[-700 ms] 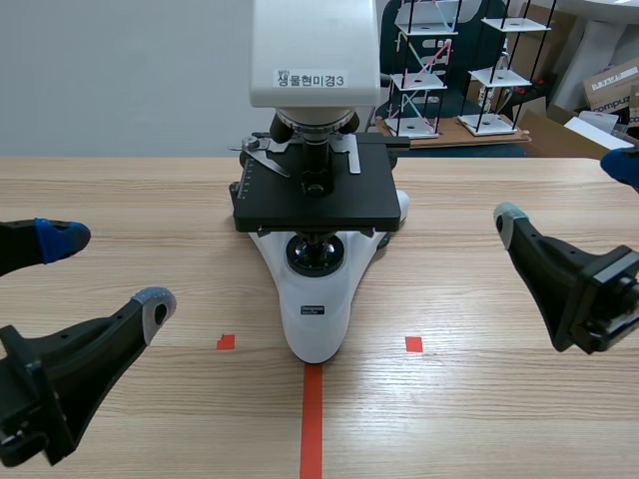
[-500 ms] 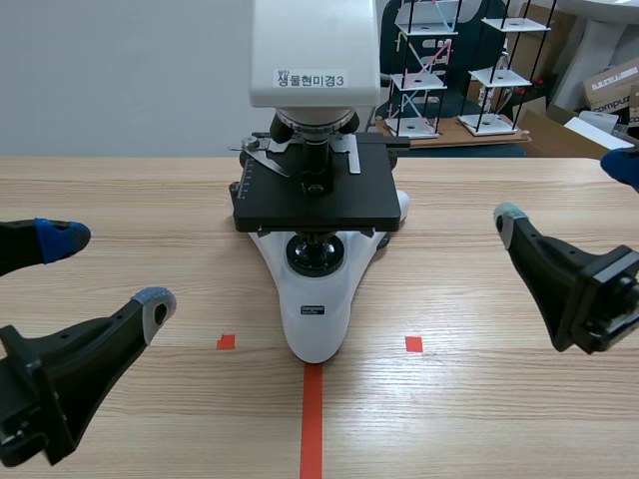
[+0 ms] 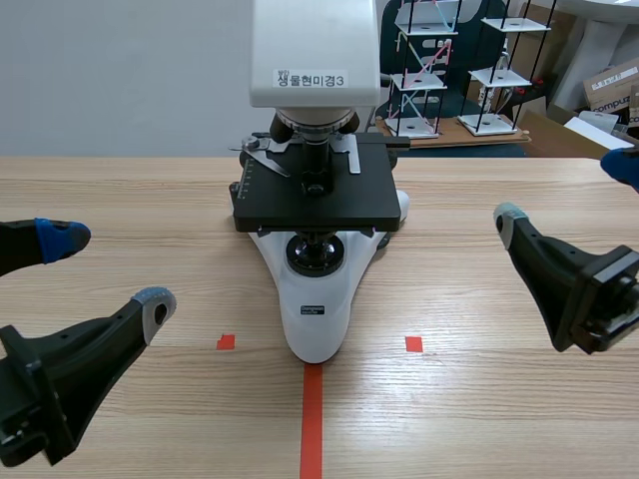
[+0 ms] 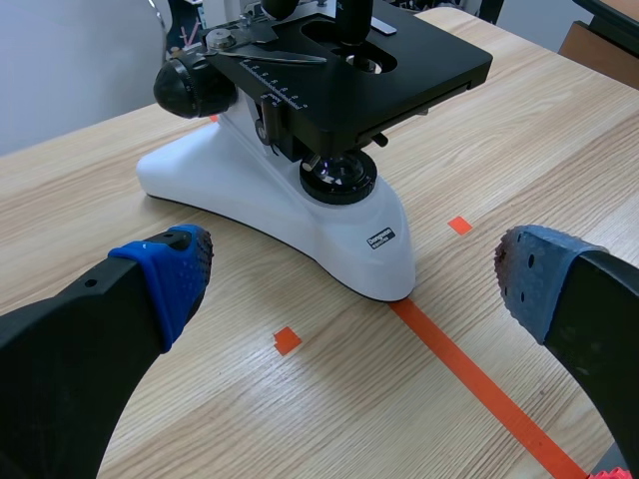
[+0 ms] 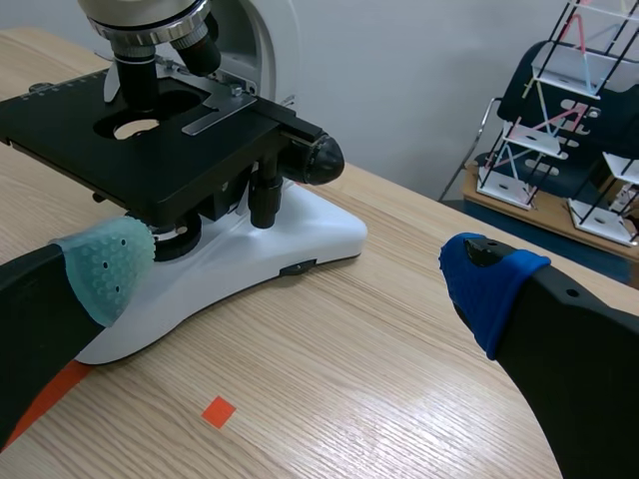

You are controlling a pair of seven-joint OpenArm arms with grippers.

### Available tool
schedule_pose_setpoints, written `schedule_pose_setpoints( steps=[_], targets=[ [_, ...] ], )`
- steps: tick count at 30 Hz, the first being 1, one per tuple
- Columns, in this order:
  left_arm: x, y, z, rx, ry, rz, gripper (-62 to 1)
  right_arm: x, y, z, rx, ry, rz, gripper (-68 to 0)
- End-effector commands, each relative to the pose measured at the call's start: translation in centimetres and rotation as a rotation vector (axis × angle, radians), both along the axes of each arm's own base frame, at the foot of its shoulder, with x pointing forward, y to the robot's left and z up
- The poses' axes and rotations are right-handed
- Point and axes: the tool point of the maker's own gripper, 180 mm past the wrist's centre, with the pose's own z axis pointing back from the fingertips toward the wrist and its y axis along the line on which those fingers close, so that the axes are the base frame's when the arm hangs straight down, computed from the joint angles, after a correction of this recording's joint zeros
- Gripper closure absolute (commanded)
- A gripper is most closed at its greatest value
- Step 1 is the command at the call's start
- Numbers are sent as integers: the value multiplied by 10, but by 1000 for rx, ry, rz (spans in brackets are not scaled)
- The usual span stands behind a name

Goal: Point at the eyepiece

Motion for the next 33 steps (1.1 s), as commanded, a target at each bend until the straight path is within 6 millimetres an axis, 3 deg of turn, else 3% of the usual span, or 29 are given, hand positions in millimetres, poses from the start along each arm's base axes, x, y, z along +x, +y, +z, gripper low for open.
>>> schedule_pose_setpoints(
  steps=[1, 4, 8, 10, 20, 26, 33],
  targets=[
    [0, -1, 6, -15, -15, 1, -596, 6, -2, 15, 2, -55, -8, -628],
    [0, -1, 6, -15, -15, 1, -596, 11, -4, 22, -11, -84, -8, -522],
    [0, -1, 6, -15, -15, 1, -596, 22, -7, 34, -52, -127, -9, -157],
    [0, -1, 6, -15, -15, 1, -596, 29, -8, 42, -66, -147, -9, -11],
    [0, -1, 6, -15, -15, 1, -596, 69, -19, 81, -14, -174, -78, -2],
    [0, -1, 6, -15, -15, 1, -596, 84, -19, 117, -24, -268, -85, -2],
    [0, -1, 6, -15, -15, 1, -596, 98, 6, 144, -65, -341, -21, -2]
  ],
)
